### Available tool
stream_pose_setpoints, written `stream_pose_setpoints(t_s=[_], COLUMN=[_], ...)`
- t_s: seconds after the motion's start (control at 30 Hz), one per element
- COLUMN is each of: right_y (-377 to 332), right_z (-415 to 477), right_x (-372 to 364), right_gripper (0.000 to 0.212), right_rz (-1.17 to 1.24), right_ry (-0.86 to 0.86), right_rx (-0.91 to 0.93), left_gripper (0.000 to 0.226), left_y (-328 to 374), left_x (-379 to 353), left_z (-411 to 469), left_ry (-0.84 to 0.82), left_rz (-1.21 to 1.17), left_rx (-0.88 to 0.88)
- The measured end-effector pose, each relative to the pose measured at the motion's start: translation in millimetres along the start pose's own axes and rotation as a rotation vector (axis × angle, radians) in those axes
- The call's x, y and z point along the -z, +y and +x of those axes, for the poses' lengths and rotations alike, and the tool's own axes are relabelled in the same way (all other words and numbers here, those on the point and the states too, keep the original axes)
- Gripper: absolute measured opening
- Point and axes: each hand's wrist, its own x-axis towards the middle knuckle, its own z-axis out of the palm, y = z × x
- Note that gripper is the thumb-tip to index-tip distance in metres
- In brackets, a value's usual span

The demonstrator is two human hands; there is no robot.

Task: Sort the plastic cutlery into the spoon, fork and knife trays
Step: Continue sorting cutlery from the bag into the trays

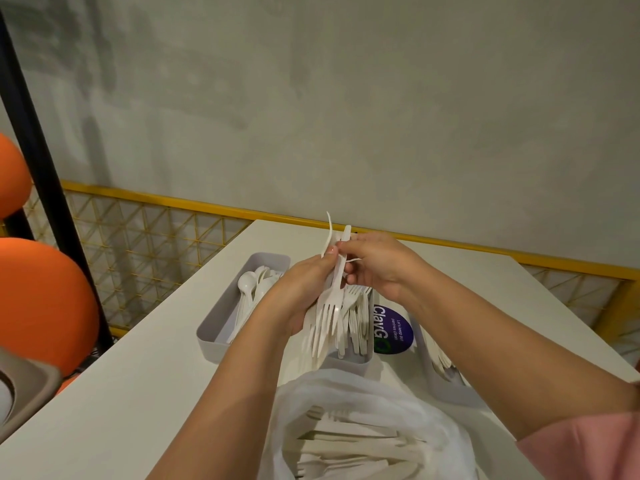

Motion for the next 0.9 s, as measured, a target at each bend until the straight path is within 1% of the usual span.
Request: stream_pose_setpoints(t_s=[0.1,0.23,0.37,0.47,0.53,0.6,0.7,0.9], right_y=[1.0,-3.8,-0.4,7.5,10.9,11.9,11.3,9.9], right_z=[1.0,2.9,4.6,3.2,2.2,1.4,-0.5,-0.2], right_x=[0.9,9.0,14.6,9.9,6.6,4.5,2.2,-4.1], right_gripper=[0.014,0.021,0.016,0.01,0.012,0.009,0.012,0.009], right_rz=[-0.009,0.032,0.081,0.133,0.141,0.123,0.066,0.089], right_ry=[0.011,0.11,0.189,0.192,0.197,0.21,0.224,0.201], right_rx=[-0.013,0.021,0.048,0.078,0.101,0.138,0.195,0.172], left_gripper=[0.038,0.032,0.027,0.029,0.026,0.024,0.026,0.031], left_y=[1.2,1.7,2.9,2.4,2.1,2.6,2.7,4.1], left_x=[2.0,5.3,6.3,5.0,4.6,5.2,5.7,3.5], left_z=[-0.9,-3.2,-4.6,-2.4,-2.0,-2.9,-2.6,-3.7], left_ry=[0.01,-0.057,-0.076,-0.06,-0.049,-0.045,-0.055,-0.077], left_rz=[0.04,0.062,0.075,0.029,0.005,-0.008,-0.029,-0.067], left_rx=[0.003,0.015,0.041,0.037,0.039,0.05,0.054,-0.023])
